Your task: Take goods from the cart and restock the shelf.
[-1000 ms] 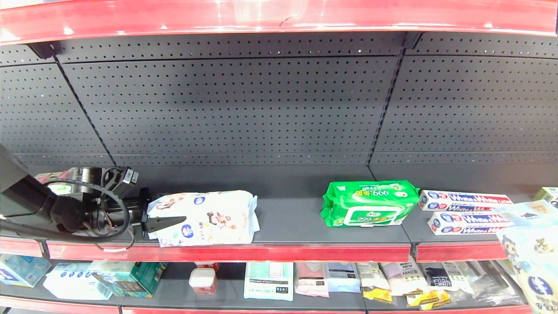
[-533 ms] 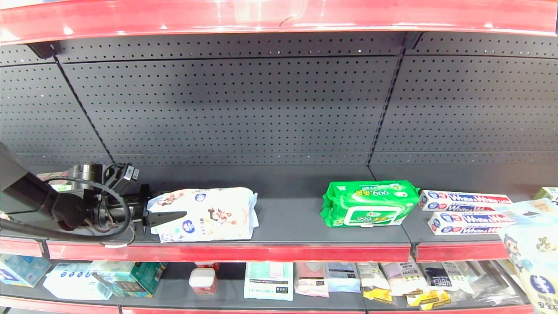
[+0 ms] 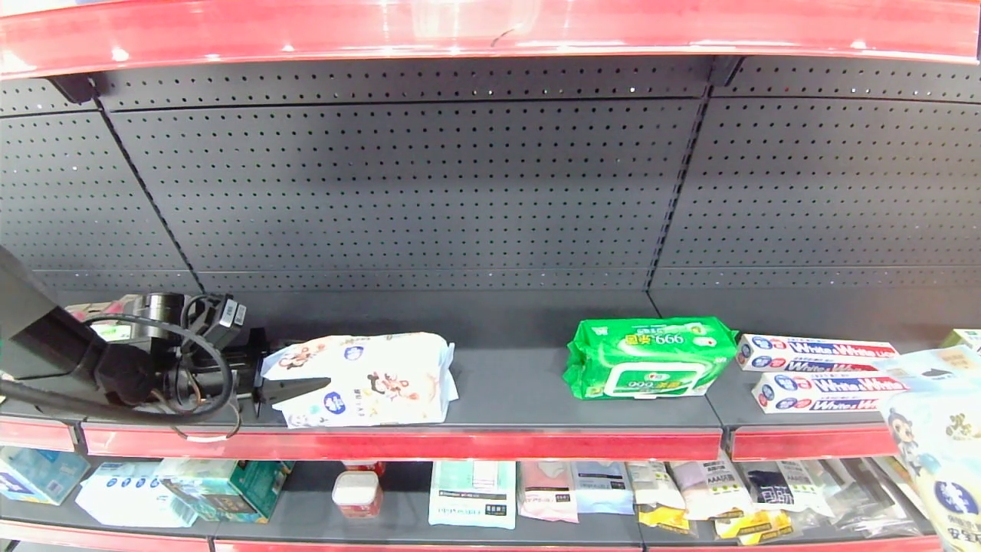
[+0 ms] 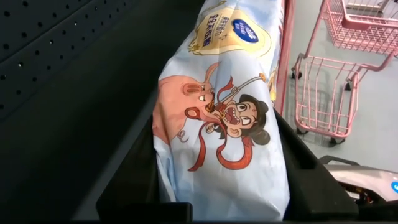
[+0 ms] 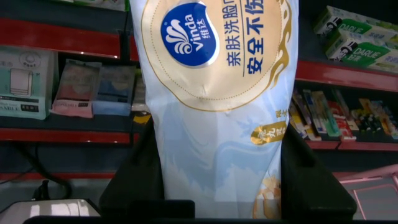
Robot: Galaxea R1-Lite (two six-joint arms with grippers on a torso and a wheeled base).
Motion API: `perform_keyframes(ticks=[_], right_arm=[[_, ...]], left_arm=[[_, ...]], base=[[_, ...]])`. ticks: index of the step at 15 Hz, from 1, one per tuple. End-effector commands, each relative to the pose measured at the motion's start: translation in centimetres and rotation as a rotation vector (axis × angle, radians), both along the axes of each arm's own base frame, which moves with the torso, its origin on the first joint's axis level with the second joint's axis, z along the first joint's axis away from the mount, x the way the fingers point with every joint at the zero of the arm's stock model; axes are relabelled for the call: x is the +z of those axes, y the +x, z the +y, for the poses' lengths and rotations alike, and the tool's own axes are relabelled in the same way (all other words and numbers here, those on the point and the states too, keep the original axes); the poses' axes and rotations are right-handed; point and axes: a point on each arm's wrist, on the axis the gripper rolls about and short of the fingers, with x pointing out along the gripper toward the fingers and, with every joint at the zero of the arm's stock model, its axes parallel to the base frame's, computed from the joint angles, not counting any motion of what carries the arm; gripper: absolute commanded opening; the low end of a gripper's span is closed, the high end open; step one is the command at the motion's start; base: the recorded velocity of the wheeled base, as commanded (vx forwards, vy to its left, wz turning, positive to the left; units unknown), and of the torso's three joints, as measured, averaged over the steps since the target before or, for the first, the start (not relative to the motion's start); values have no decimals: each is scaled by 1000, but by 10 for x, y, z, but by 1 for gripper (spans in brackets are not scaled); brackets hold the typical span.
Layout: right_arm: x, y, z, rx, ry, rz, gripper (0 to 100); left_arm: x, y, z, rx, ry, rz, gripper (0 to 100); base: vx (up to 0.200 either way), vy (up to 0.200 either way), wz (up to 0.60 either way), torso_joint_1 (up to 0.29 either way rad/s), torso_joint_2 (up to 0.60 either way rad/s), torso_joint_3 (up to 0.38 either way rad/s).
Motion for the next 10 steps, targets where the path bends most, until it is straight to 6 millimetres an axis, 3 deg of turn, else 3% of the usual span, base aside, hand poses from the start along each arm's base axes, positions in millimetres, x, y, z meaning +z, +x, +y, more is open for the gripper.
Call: perform_keyframes(ticks=[1,10], right_arm=[[1,0,0,0,0,0,0],[0,0,0,-4,-1,0,0]], left_arm=[[-7,-4,-1,-3,-1,18,0],[-10,-9,-1,-5,6,12,0]], base=[[0,0,0,0,0,0],[0,0,0,0,0,0]])
